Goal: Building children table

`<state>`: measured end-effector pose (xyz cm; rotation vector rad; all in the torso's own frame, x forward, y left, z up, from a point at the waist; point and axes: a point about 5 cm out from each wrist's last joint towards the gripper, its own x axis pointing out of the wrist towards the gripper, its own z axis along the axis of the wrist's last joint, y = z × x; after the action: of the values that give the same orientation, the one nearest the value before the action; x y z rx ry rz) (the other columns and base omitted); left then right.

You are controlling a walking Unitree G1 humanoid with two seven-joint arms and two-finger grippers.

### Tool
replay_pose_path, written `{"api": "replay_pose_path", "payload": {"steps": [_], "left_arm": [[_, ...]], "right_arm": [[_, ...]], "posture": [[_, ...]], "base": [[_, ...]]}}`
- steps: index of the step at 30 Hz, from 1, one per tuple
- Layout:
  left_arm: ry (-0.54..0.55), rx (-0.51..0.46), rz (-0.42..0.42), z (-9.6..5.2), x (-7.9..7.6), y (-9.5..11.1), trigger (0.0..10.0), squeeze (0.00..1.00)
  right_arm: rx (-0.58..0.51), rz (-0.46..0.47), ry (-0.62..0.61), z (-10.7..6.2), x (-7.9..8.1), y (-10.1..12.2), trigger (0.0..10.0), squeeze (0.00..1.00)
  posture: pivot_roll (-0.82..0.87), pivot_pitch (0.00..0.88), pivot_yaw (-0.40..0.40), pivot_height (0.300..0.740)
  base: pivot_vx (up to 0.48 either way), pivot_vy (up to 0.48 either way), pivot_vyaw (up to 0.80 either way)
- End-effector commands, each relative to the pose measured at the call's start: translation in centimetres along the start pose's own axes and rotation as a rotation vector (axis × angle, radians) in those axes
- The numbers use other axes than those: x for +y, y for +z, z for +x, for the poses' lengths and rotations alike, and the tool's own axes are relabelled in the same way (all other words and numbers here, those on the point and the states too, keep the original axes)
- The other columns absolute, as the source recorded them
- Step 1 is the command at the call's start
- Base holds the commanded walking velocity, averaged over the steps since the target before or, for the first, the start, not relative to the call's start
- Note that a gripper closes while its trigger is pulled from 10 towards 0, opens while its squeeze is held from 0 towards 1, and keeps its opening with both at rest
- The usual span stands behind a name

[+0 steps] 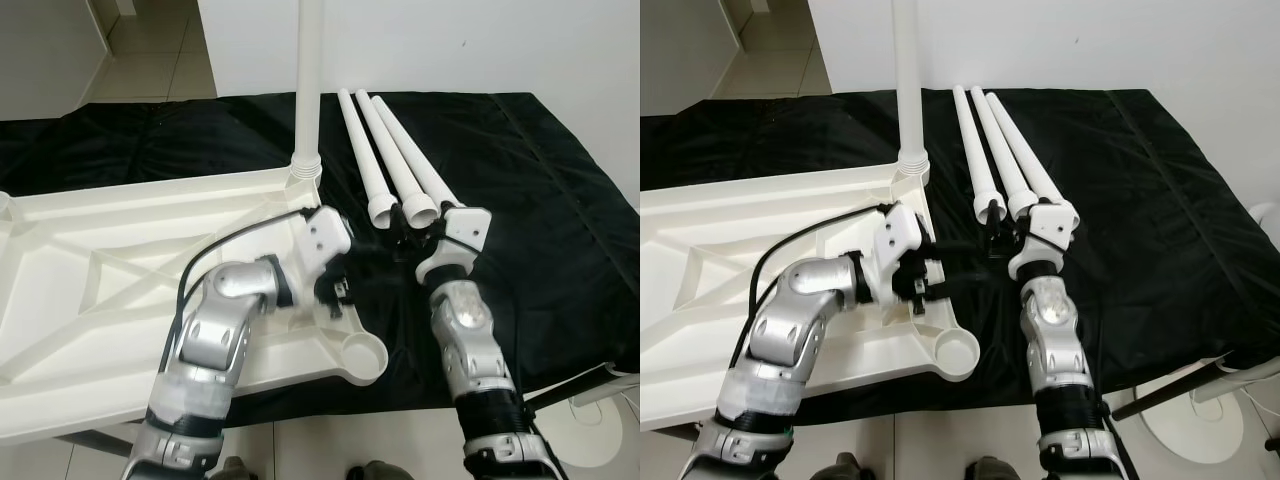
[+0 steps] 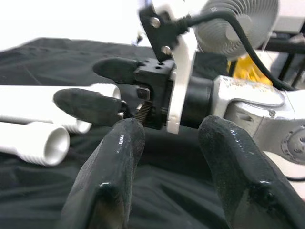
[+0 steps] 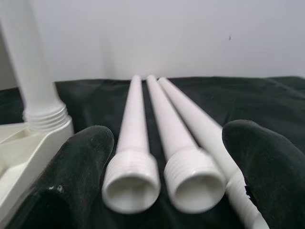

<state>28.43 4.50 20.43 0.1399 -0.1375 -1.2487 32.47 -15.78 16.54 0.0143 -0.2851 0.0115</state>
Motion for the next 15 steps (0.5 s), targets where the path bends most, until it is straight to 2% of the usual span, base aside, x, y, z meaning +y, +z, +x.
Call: {"api": "replay_pose_path", "payload": {"steps": [1, 7, 11, 15], "left_arm": [[0.619, 0.022, -0.021, -0.9, 3.0, -0.5, 10.0, 0.0], [0.629, 0.002, -0.008, -0.7, 3.2, -0.1, 10.0, 0.0], [0.639, -0.024, -0.005, -0.3, 3.5, 0.9, 10.0, 0.0], [0.595, -0.04, -0.011, 0.0, 3.4, 1.6, 10.0, 0.0]], "right_arm": [[0.023, -0.002, -0.015, 0.1, -0.3, -0.3, 10.0, 0.0], [0.019, -0.02, -0.023, 0.5, -0.6, 0.0, 10.0, 0.0], [0.012, -0.039, -0.042, 1.4, -1.4, 0.4, 10.0, 0.0], [0.003, -0.054, -0.057, 2.1, -2.0, 0.8, 10.0, 0.0]], "posture": [[0.0, 0.074, -0.001, 0.74], [-0.01, 0.09, 0.0, 0.74], [-0.02, 0.109, 0.013, 0.74], [-0.02, 0.109, 0.016, 0.74]], "base": [[0.0, 0.0, 0.0], [0.0, 0.0, 0.0], [0.0, 0.0, 0.0], [0.0, 0.0, 0.0]]}}
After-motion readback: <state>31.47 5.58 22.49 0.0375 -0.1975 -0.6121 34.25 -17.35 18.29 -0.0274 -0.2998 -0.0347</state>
